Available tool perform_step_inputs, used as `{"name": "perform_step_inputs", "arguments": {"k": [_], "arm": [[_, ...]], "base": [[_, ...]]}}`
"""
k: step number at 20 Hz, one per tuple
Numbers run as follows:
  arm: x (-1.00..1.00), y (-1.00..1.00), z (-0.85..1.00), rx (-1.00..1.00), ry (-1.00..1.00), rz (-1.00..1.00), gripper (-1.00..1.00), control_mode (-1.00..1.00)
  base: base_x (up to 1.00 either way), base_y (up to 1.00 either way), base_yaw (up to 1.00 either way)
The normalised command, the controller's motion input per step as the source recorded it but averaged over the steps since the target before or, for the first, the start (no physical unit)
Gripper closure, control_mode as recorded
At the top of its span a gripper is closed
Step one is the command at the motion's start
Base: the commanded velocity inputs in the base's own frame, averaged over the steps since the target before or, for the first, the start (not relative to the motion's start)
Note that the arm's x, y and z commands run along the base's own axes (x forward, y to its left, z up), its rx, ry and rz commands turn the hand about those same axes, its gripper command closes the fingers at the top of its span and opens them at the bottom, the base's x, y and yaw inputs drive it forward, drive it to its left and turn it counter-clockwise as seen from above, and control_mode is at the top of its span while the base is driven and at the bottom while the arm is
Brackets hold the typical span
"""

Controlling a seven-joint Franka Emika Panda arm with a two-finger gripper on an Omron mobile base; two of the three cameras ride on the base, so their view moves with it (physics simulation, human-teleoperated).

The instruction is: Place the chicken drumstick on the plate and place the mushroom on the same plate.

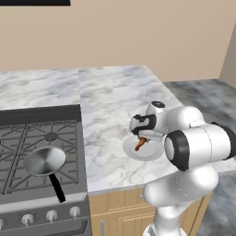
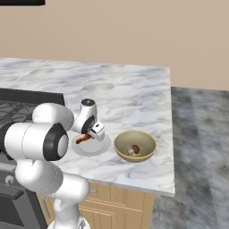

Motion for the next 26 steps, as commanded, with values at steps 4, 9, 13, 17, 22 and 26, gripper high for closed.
{"name": "perform_step_inputs", "arguments": {"k": [4,9,13,17,22,26], "arm": [[0.02,0.00,-0.22,0.00,-0.03,0.00,1.00,-1.00],[0.03,0.00,-0.16,0.00,-0.03,0.00,1.00,-1.00],[0.01,0.00,-0.05,0.00,-0.03,0.00,-1.00,-1.00],[0.00,0.00,0.00,0.00,0.00,0.00,-1.00,-1.00],[0.00,0.00,0.31,0.00,0.00,-0.03,-1.00,-1.00],[0.01,-0.06,0.83,0.00,0.00,-0.07,-1.00,-1.00]], "base": [[0.00,0.00,0.00],[0.00,0.00,0.00],[0.00,0.00,0.00],[0.00,0.00,0.00],[0.00,0.00,0.00],[0.00,0.00,0.00]]}}
